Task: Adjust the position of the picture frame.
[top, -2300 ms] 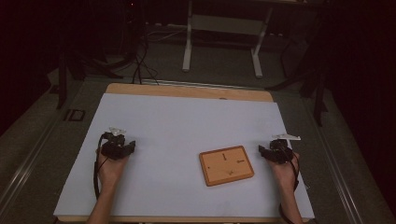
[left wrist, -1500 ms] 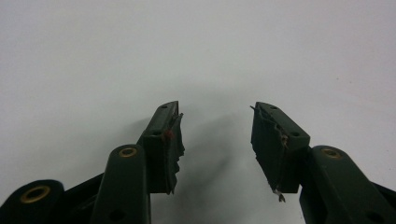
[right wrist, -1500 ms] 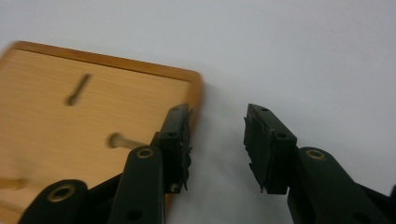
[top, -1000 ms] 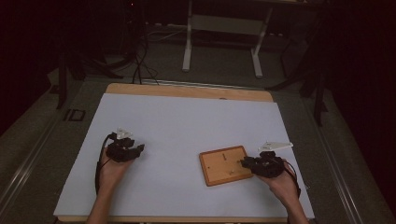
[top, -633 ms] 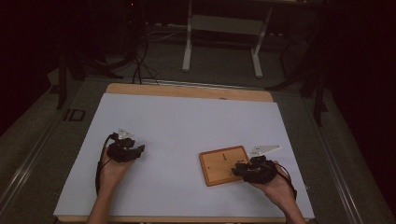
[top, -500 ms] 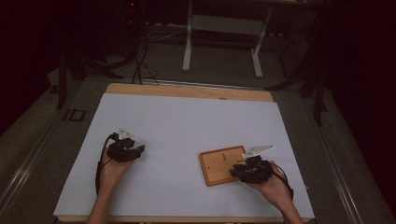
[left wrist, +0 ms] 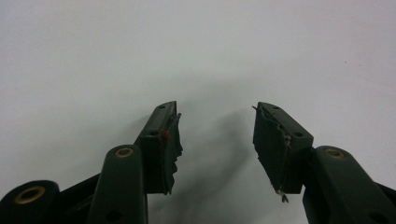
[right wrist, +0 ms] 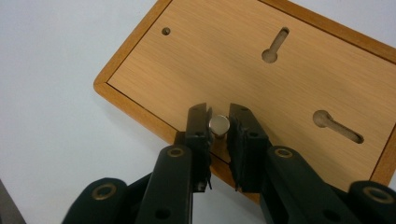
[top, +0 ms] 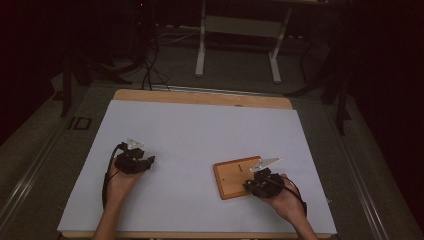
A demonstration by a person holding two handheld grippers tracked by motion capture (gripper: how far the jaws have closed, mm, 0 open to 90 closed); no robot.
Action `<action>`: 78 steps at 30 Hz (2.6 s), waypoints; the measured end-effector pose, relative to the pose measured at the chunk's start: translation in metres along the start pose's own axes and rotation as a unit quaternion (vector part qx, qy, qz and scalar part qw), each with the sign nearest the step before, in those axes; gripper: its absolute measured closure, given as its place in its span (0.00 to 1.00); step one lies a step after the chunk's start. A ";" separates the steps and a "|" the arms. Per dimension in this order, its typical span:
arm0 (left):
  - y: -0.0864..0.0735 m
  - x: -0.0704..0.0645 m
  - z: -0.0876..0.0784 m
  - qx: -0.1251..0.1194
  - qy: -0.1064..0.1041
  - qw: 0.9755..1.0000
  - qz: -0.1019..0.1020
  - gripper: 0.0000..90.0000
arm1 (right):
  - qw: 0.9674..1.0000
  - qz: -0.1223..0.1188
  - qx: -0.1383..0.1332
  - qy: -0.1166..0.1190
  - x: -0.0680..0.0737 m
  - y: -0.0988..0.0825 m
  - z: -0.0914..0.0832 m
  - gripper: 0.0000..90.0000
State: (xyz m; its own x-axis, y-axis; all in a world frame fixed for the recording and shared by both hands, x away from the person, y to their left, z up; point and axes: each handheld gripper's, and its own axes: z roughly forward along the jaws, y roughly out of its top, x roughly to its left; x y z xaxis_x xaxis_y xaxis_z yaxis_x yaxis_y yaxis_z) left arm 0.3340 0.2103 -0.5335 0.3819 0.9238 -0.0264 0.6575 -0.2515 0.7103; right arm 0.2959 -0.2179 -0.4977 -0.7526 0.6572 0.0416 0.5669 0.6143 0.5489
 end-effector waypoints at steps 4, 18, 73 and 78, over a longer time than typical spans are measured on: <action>0.000 -0.001 0.001 0.001 0.000 1.000 0.001 0.56 | 1.000 -0.001 -0.002 0.000 0.000 -0.001 0.002 0.88; 0.000 -0.002 0.002 0.008 0.004 1.000 0.007 0.56 | 1.000 -0.011 0.005 -0.026 0.006 0.002 0.002 0.94; 0.000 0.005 -0.002 -0.003 0.018 1.000 0.000 0.55 | 0.979 -0.164 -0.098 0.074 0.075 0.104 0.009 0.94; 0.001 0.003 -0.002 -0.007 0.018 1.000 0.002 0.55 | 0.970 -0.193 -0.111 0.103 0.096 0.112 0.019 0.94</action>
State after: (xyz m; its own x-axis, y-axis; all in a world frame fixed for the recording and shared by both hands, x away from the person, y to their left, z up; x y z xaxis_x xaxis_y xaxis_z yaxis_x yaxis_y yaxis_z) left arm 0.3341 0.2137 -0.5314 0.3611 0.9325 0.0023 0.6461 -0.2520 0.7204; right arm 0.2938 -0.0775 -0.4480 -0.9580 0.2825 -0.0488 0.1617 0.6732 0.7216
